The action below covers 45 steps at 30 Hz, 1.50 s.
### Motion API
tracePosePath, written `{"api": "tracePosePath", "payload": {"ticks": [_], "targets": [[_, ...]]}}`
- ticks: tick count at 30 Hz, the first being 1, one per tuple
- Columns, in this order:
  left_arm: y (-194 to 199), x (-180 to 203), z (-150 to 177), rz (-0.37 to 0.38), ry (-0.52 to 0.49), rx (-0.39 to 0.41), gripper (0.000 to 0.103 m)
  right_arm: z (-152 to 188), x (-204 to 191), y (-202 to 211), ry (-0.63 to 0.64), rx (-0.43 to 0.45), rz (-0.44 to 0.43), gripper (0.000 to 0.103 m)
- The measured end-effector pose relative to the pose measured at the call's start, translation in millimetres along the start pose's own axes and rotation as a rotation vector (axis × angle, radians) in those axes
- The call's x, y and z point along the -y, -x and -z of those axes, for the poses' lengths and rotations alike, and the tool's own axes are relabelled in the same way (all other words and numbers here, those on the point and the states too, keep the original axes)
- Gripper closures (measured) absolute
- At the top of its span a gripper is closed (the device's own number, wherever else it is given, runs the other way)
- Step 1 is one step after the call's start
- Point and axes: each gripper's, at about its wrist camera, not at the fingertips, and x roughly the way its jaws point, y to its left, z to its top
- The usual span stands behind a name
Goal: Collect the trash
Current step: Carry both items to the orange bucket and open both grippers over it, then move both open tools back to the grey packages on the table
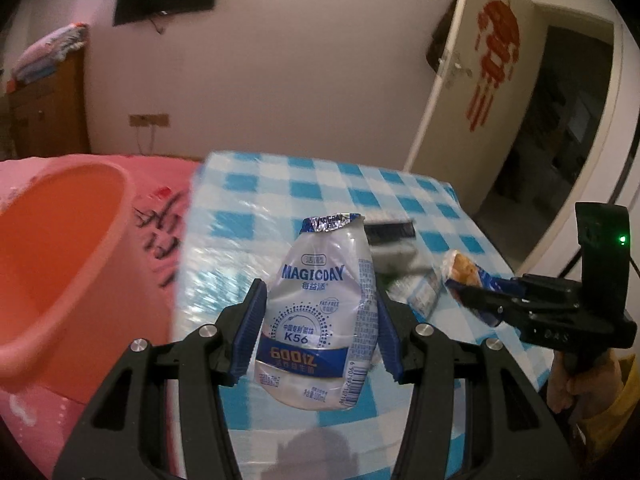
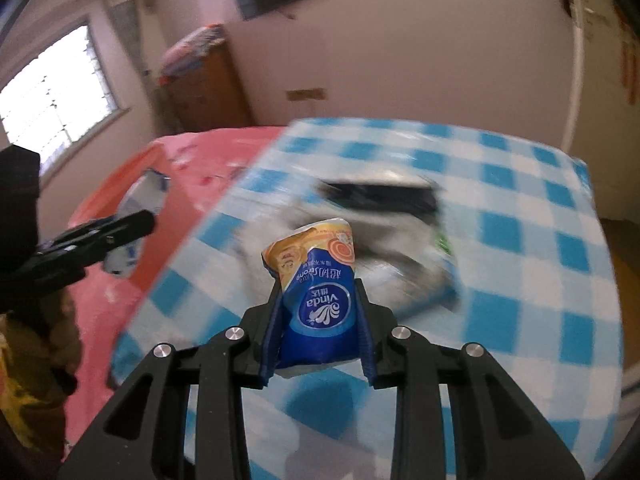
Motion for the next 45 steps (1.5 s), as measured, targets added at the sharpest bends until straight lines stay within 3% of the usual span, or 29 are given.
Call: {"api": "tracePosePath", "payload": {"ticks": [10,15,22,24,25,26,28,32,40,45], "targets": [[64.1,-75.0,-32.1,-0.199,0.087,0.123,0.05,-93.1,-118.5,-33.0,0.173,0.017,-0.25,0.069],[74.1,-115.8,-34.9,-0.309,0.136,0.12,0.05,-126.0,-176.4,-56.3,0.245,0.015,-0.344,0.069],[62.6,-152.2,-29.9,-0.364,0.23,0.081,0.05,-143.2,-231.8,-105.8,0.286,-0.061,-0.414,0.068],[57.2,-157.5,-27.4,-0.381,0.255,0.064,0.05,-141.9,-238.5,-116.4,0.291,-0.088,-0.418,0.062],[55.1,-159.1,-26.2,-0.391,0.264,0.057,0.045,-139.7,-239.1,-118.0,0.285,-0.088,-0.407,0.053],[54.3,-158.3,-24.3,-0.397,0.267,0.057,0.036,-140.4,-237.7,-121.9,0.277,-0.093,-0.41,0.05],[54.3,-159.1,-22.9,-0.432,0.274,0.066,0.027,-140.4,-236.9,-125.3,0.265,-0.103,-0.445,0.046],[58.1,-162.0,-20.5,-0.457,0.296,0.086,0.017,-138.7,-227.3,-116.1,0.25,-0.059,-0.42,0.033],[66.3,-153.5,-18.7,-0.509,0.278,0.122,0.011,-129.5,-204.6,-85.6,0.221,0.039,-0.356,0.016],[67.7,-140.5,-19.2,-0.529,0.229,0.132,0.011,-121.9,-183.9,-75.1,0.176,0.063,-0.327,0.014]]}}
